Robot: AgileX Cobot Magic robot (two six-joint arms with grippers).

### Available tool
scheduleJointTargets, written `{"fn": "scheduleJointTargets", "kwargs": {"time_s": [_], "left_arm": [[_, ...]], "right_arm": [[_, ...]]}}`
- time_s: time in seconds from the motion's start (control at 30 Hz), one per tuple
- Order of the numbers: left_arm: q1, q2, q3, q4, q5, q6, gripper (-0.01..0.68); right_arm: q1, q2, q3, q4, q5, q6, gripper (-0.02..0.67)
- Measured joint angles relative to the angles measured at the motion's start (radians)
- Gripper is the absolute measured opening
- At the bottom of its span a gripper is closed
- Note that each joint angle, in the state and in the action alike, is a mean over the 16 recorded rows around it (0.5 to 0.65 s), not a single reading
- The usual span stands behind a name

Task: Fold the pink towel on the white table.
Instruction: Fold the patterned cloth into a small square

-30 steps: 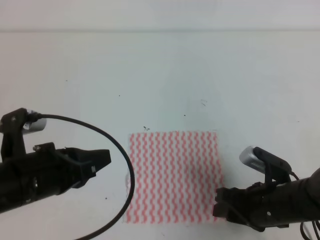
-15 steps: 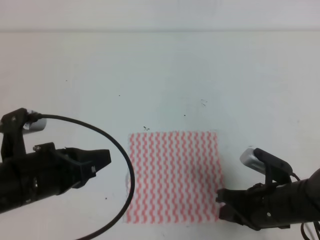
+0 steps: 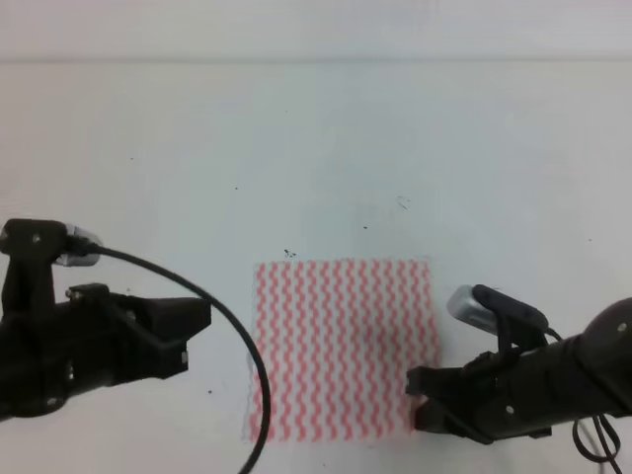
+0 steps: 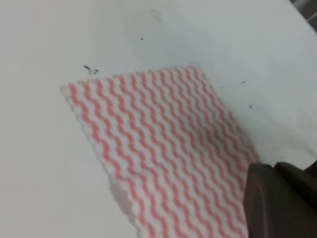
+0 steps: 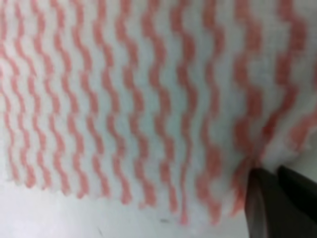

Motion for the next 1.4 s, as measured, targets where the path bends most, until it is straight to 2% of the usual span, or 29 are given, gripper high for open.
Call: {"fn": "scheduleJointTargets", "kwargs": {"time_s": [0.27, 0.67, 1.2, 1.4], "left_arm": [[-0.001, -0.002, 0.002, 0.024, -0.005, 0.065, -0.001], [-0.001, -0.001, 0.007, 0.056, -0.023, 0.078, -0.002], [-0.005, 0.007, 0.007, 0.076, 0.002, 0.085, -0.003], [-0.054, 0.025, 0.007, 0.107, -0.025, 0.089, -0.003]], "right_arm": [[0.000, 0.005, -0.076, -0.018, 0.064, 0.000, -0.017], [0.000, 0.005, -0.146, -0.043, 0.113, 0.000, -0.017], [-0.002, 0.001, -0.177, -0.036, -0.024, -0.001, -0.017], [-0.003, 0.007, -0.183, -0.036, -0.063, -0.001, -0.017]]}}
